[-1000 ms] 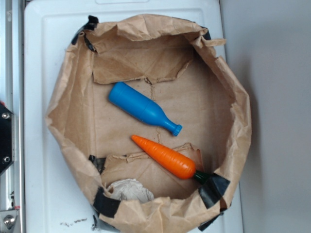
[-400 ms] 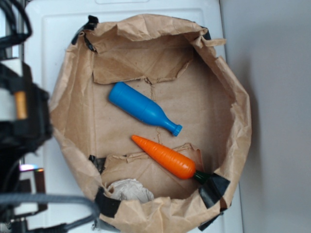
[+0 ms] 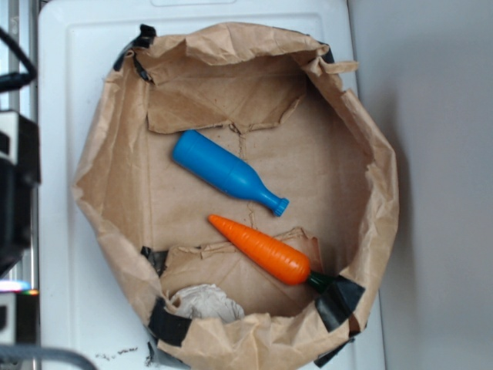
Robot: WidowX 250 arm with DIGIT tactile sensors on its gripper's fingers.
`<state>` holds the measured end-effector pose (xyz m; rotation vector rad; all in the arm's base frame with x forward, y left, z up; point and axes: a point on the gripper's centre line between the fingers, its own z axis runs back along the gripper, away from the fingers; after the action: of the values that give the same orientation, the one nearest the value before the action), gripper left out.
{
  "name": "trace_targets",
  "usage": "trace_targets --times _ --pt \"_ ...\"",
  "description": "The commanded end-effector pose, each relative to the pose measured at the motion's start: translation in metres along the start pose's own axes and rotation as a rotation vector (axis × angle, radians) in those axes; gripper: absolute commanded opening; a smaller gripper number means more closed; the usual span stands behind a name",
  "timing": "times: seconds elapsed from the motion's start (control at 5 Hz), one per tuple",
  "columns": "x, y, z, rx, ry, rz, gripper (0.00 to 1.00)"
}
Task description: Grab the blue bottle.
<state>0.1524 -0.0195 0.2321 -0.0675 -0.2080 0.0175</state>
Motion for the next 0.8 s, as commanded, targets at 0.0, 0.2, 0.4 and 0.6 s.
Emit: trace_targets --times 0.0,0.2,0.4,0.6 --pt "0.004 0.001 0.003 -0.005 -0.013 0.0 1.0" --pt "0.004 0.001 0.003 -0.005 -0.013 0.0 1.0" --pt "0.004 0.001 0.003 -0.005 -0.013 0.0 1.0" --pt "0.022 0.002 -0.007 -0.014 -0.016 0.03 1.0"
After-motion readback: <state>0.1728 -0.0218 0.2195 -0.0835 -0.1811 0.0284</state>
